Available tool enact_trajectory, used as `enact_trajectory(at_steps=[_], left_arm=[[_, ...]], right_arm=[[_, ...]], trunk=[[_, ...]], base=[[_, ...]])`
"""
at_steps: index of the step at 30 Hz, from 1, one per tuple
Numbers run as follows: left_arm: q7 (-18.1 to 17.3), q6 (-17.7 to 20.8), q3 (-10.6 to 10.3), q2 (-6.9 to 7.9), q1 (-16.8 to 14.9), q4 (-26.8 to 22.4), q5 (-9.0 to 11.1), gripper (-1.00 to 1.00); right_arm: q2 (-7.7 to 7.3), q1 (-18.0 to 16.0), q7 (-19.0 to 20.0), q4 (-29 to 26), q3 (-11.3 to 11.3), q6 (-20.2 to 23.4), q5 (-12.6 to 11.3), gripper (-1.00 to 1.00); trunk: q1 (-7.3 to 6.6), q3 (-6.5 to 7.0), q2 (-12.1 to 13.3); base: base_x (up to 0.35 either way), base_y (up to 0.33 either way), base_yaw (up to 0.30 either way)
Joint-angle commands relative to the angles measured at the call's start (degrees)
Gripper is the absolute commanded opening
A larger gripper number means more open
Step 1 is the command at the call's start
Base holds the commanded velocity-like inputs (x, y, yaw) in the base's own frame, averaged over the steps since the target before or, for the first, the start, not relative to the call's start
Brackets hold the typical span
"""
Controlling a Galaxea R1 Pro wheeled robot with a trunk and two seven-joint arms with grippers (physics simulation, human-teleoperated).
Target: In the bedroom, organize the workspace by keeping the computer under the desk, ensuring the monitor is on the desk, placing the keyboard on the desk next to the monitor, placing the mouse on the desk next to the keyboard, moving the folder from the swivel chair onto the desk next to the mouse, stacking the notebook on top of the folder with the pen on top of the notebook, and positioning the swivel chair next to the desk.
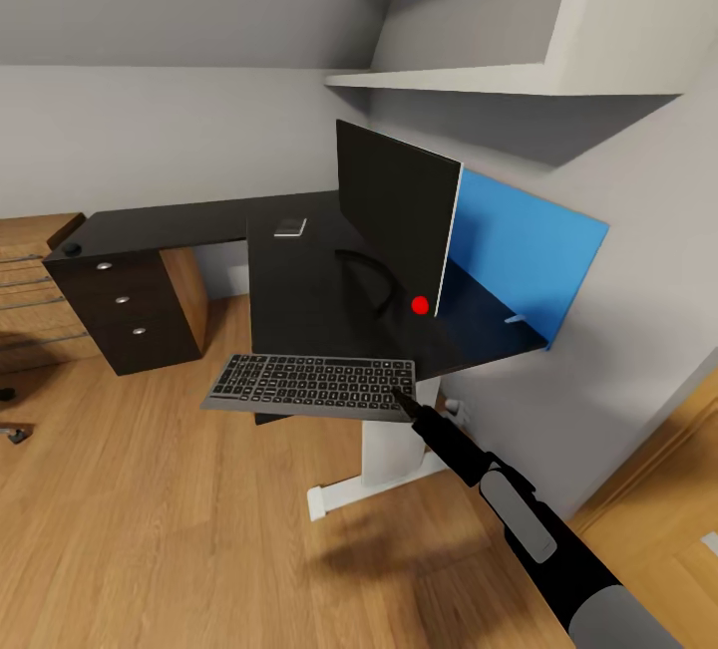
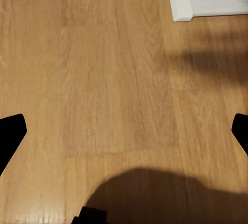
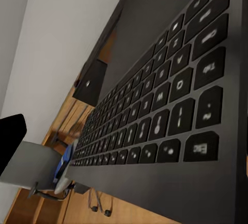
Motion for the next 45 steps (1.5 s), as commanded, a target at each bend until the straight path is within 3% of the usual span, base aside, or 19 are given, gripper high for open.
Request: enact_trajectory(at_steps=[1, 11, 30, 45], left_arm=[[0.52, -0.19, -0.43, 0.10, 0.00, -0.06, 0.42, 1.00], [0.45, -0.27, -0.37, 0.10, 0.02, 0.06, 0.42, 1.00], [0.45, -0.28, -0.40, 0.10, 0.00, 0.10, 0.33, 1.00], [0.48, -0.28, -0.38, 0.10, 0.02, 0.11, 0.35, 1.00]], right_arm=[[-0.05, -0.03, 0.07, -0.01, 0.09, 0.25, -0.60, 1.00], [-0.05, -0.02, 0.11, 0.07, 0.09, 0.17, -0.61, 1.00], [0.04, -0.02, -0.06, 0.16, 0.16, 0.07, -0.60, 1.00], [0.04, -0.03, -0.06, 0.16, 0.12, 0.00, -0.60, 1.00]], trunk=[[0.00, -0.04, -0.02], [0.00, -0.04, -0.02], [0.00, -0.04, -0.02], [0.00, -0.04, -0.02]], base=[[0.000, 0.000, 0.000], [-0.015, 0.000, 0.000], [-0.181, 0.000, 0.000], [-0.012, 0.000, 0.000]])
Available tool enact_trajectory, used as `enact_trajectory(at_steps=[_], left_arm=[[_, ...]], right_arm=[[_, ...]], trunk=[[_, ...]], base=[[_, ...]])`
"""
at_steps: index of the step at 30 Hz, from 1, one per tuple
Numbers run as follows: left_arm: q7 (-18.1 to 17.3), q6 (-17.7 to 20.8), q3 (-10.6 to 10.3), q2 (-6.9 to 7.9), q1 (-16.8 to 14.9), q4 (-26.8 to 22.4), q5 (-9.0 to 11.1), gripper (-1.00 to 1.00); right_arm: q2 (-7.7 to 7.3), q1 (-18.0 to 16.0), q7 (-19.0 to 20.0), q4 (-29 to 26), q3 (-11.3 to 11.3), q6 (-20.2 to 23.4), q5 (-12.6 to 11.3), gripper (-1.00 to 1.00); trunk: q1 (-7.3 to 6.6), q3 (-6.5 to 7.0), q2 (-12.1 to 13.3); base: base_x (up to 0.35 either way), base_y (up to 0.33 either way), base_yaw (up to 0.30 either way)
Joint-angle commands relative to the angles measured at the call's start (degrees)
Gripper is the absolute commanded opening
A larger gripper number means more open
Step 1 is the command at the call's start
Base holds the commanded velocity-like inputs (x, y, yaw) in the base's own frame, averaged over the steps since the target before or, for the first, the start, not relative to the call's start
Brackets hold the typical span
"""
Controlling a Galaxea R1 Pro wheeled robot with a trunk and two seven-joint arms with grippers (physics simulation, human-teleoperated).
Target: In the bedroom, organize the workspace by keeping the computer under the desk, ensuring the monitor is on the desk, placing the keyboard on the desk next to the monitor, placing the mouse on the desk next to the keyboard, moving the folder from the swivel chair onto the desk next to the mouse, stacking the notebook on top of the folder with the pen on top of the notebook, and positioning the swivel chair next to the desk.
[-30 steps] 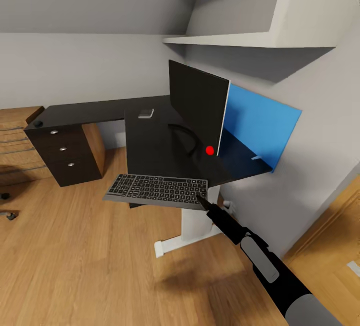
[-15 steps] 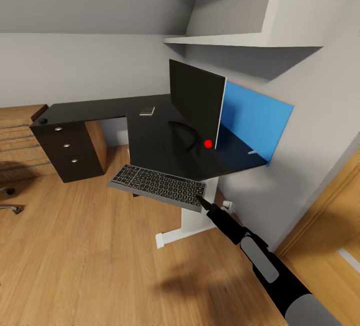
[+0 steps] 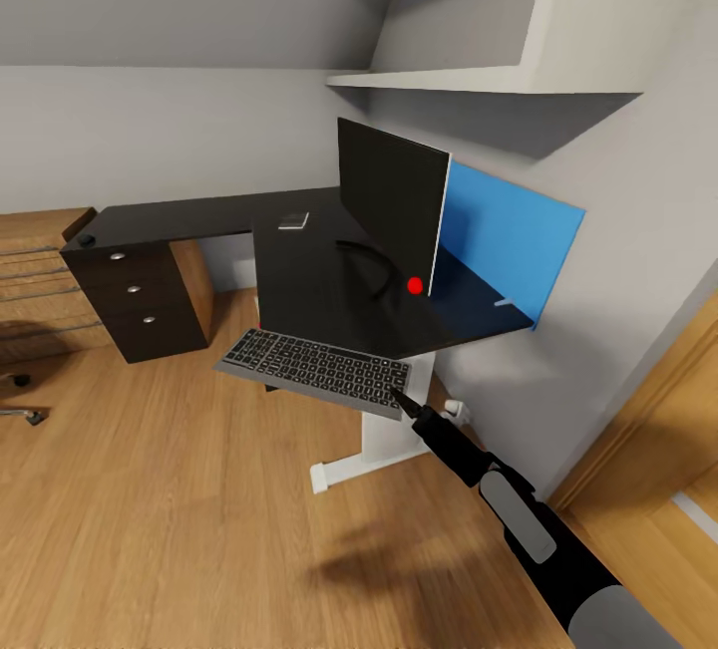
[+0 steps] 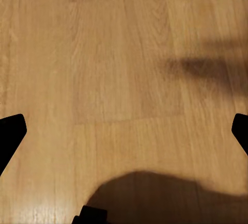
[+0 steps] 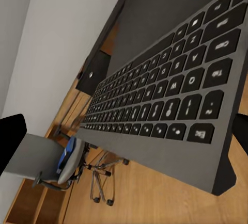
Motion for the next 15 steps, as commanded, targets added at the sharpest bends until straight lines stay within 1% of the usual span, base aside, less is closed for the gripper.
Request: enact_trajectory(at_steps=[1, 5, 8, 15], left_arm=[[0.54, -0.19, -0.42, 0.10, 0.01, -0.09, 0.41, 1.00], [0.51, -0.19, -0.34, 0.11, -0.01, -0.09, 0.47, 1.00], [0.50, -0.19, -0.32, 0.10, -0.01, -0.10, 0.48, 1.00], [0.51, -0.19, -0.39, 0.15, -0.01, -0.06, 0.49, 1.00]], right_arm=[[-0.05, -0.03, 0.07, -0.01, 0.09, 0.24, -0.60, 1.00], [-0.05, -0.02, 0.07, 0.06, 0.12, 0.23, -0.60, 1.00], [-0.05, -0.03, 0.07, 0.07, 0.13, 0.14, -0.60, 1.00], [-0.05, -0.03, 0.07, 1.29, 0.30, -0.53, -0.47, 1.00]], trunk=[[0.00, -0.04, -0.02], [0.00, -0.04, -0.02], [0.00, -0.04, -0.02], [0.00, -0.04, -0.02]], base=[[0.000, 0.000, 0.000], [0.000, 0.000, 0.000], [-0.077, 0.000, 0.000], [-0.266, 0.000, 0.000]])
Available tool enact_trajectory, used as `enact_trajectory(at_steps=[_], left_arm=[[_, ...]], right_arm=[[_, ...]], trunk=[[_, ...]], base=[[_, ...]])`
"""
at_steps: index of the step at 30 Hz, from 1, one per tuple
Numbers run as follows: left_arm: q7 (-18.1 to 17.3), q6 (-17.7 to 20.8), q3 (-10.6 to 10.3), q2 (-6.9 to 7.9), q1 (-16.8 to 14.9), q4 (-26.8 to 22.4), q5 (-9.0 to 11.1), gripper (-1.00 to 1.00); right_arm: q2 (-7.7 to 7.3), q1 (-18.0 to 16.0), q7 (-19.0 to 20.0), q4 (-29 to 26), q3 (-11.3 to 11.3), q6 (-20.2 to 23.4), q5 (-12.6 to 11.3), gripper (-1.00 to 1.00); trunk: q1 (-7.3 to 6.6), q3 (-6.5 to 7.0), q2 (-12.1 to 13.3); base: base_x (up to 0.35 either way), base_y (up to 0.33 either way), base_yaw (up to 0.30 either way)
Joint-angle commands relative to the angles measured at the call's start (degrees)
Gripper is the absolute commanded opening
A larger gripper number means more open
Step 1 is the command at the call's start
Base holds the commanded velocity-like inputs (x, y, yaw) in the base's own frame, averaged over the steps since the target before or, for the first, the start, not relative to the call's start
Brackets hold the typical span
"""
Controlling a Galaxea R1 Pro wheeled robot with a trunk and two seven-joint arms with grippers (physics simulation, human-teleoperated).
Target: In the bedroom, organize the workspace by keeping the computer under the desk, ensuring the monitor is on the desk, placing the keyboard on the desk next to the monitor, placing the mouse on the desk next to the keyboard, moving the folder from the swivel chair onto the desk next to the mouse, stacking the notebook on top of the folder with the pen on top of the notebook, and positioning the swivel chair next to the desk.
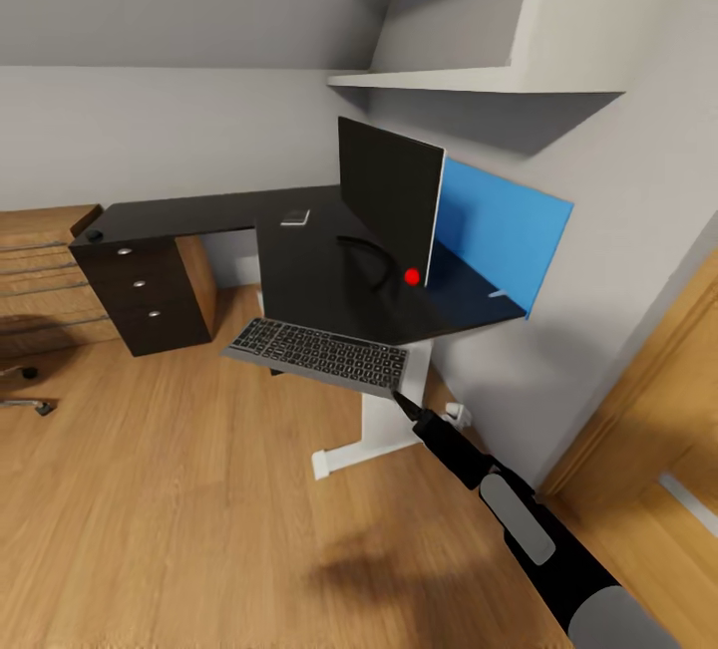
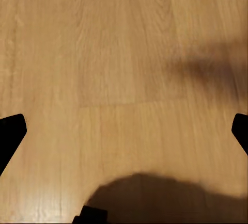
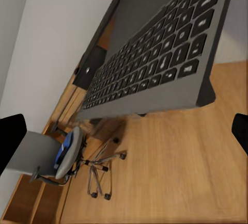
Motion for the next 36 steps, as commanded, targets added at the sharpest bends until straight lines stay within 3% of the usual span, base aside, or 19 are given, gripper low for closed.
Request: enact_trajectory(at_steps=[1, 11, 16, 21, 24, 27, 28, 31, 35, 36], left_arm=[[0.53, -0.19, -0.43, 0.09, 0.00, -0.08, 0.42, 1.00], [0.56, -0.41, -0.23, 0.19, 0.00, -0.58, 0.42, 1.00], [0.68, -2.39, -0.14, 0.19, 0.00, -2.07, 0.39, 1.00], [0.70, -2.67, -0.16, 0.14, 0.00, -2.34, 0.35, 1.00], [0.70, -2.56, -0.17, 0.12, 0.00, -2.40, 0.34, 1.00], [0.70, -2.56, -0.15, 0.09, 0.00, -2.46, 0.33, 1.00], [0.70, -2.56, -0.15, 0.08, 0.00, -2.47, 0.35, 1.00], [0.70, -2.56, -0.12, 0.05, 0.00, -2.48, 0.40, 1.00], [0.76, -2.56, -0.05, 0.09, 0.00, -2.50, 0.41, 1.00], [0.78, -2.56, -0.02, 0.11, 0.00, -2.47, 0.45, 1.00]], right_arm=[[-0.05, -0.03, 0.08, 0.01, 0.08, 0.23, -0.60, 1.00], [0.04, -0.04, -0.38, 2.64, 0.15, -0.18, -0.44, 1.00], [-0.04, -0.04, -3.12, 9.21, 0.27, -5.65, 2.79, 1.00], [0.26, -0.04, -3.92, 16.42, 0.26, -9.44, 8.61, 1.00], [1.49, 0.01, -4.00, 22.58, 0.19, -12.76, 12.32, 1.00], [5.05, 0.04, -4.09, 38.71, 0.29, -21.12, 19.05, 1.00], [5.57, 0.04, -4.10, 40.98, 0.30, -22.70, 20.19, 1.00], [7.77, 0.07, -4.25, 53.12, 0.05, -33.30, 27.55, 1.00], [7.97, 0.19, -4.77, 56.30, -0.13, -35.75, 29.01, 1.00], [7.96, 0.25, -6.37, 56.88, -0.18, -36.10, 29.25, 1.00]], trunk=[[-0.03, -0.04, -0.02], [-0.03, -0.04, -0.02], [-1.13, 0.86, 1.98], [-2.22, 1.76, 3.99], [-2.88, 2.30, 5.19], [-3.54, 2.84, 6.39], [-3.76, 3.02, 6.79], [-4.42, 3.56, 8.00], [-5.30, 4.27, 9.60], [-5.52, 4.45, 10.00]], base=[[-0.234, 0.000, 0.000], [-0.211, 0.000, 0.000], [-0.011, 0.000, 0.000], [-0.002, 0.000, 0.000], [0.000, 0.000, 0.000], [0.000, 0.000, 0.000], [0.000, 0.000, 0.000], [0.000, 0.000, 0.000], [0.000, 0.000, 0.000], [0.000, 0.000, 0.000]])
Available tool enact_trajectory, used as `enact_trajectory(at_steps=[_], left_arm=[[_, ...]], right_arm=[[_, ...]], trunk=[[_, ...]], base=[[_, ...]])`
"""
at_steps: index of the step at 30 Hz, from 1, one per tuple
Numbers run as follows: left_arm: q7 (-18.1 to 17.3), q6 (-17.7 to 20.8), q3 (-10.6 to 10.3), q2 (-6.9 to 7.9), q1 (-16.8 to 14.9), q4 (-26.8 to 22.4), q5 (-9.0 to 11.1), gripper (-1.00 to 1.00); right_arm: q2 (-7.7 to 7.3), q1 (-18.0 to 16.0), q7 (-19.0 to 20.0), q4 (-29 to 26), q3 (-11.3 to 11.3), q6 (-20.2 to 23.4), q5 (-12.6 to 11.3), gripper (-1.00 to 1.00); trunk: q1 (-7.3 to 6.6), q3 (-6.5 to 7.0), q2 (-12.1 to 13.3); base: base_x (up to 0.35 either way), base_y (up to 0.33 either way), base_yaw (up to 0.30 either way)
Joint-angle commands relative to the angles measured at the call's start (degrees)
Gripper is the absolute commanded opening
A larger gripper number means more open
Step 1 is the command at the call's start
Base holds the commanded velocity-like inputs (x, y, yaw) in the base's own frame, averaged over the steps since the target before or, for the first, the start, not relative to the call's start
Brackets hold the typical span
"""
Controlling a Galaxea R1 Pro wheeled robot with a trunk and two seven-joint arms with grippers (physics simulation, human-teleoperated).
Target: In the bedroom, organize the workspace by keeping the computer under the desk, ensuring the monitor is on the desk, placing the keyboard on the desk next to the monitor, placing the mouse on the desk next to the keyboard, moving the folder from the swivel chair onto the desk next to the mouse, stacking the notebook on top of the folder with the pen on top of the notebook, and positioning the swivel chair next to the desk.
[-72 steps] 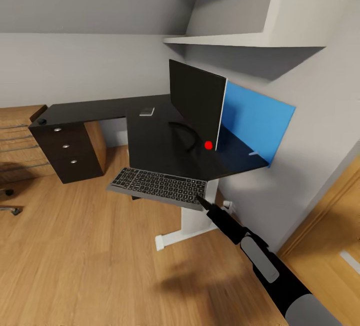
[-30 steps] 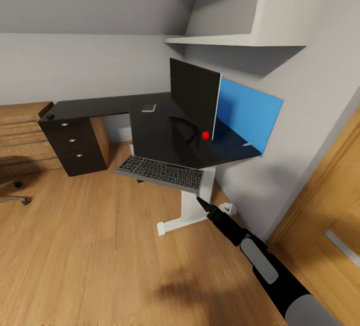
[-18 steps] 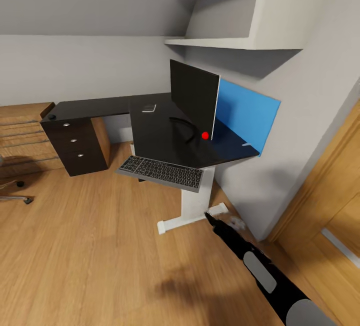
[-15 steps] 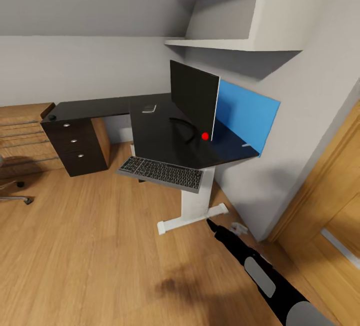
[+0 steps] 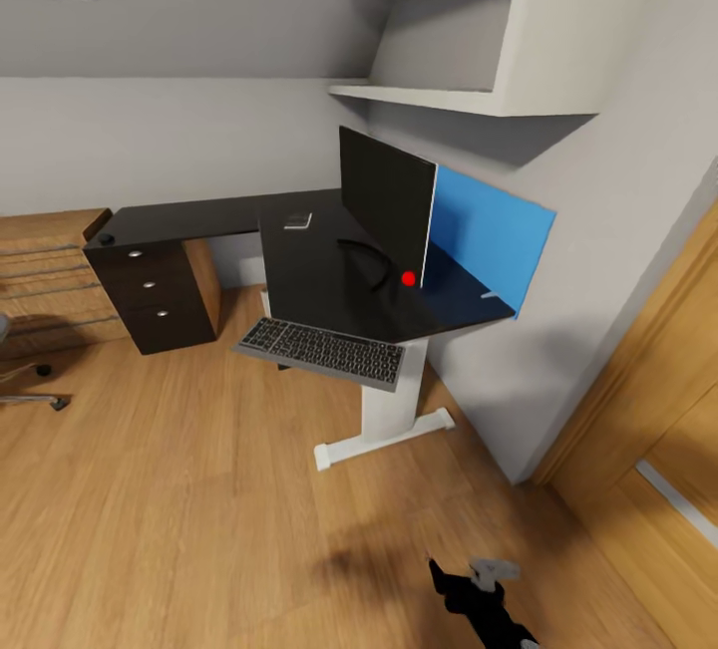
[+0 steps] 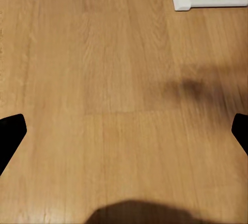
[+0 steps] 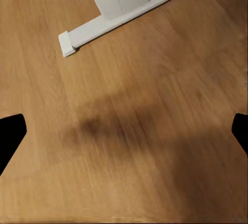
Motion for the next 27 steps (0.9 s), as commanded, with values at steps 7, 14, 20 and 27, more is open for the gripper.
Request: enact_trajectory(at_steps=[7, 14, 20, 27], left_arm=[[0.54, -0.18, -0.44, 0.04, 0.00, 0.11, 0.43, 1.00], [0.55, -0.18, -0.35, 0.11, 0.01, 0.30, 0.45, 1.00], [0.55, -0.18, -0.34, 0.12, 0.00, 0.35, 0.50, 1.00], [0.55, -0.10, -0.71, 0.03, 0.00, 2.03, 0.44, 1.00]], right_arm=[[0.87, 2.35, -7.61, 0.70, 0.53, -0.25, 0.88, 1.00], [1.24, 4.23, -8.17, 0.74, 0.56, -0.53, 1.53, 1.00], [1.89, 4.31, -8.22, 0.71, 0.49, -0.88, 1.53, 1.00], [2.34, 4.33, -12.87, 0.83, 0.48, -3.40, 1.25, 1.00]], trunk=[[-1.54, 1.23, 2.80], [-3.08, 2.48, 5.61], [-4.40, 3.56, 8.01], [-5.94, 4.82, 10.82]], base=[[0.000, 0.000, 0.000], [0.000, 0.000, 0.000], [0.000, 0.000, 0.000], [0.000, 0.000, 0.215]])
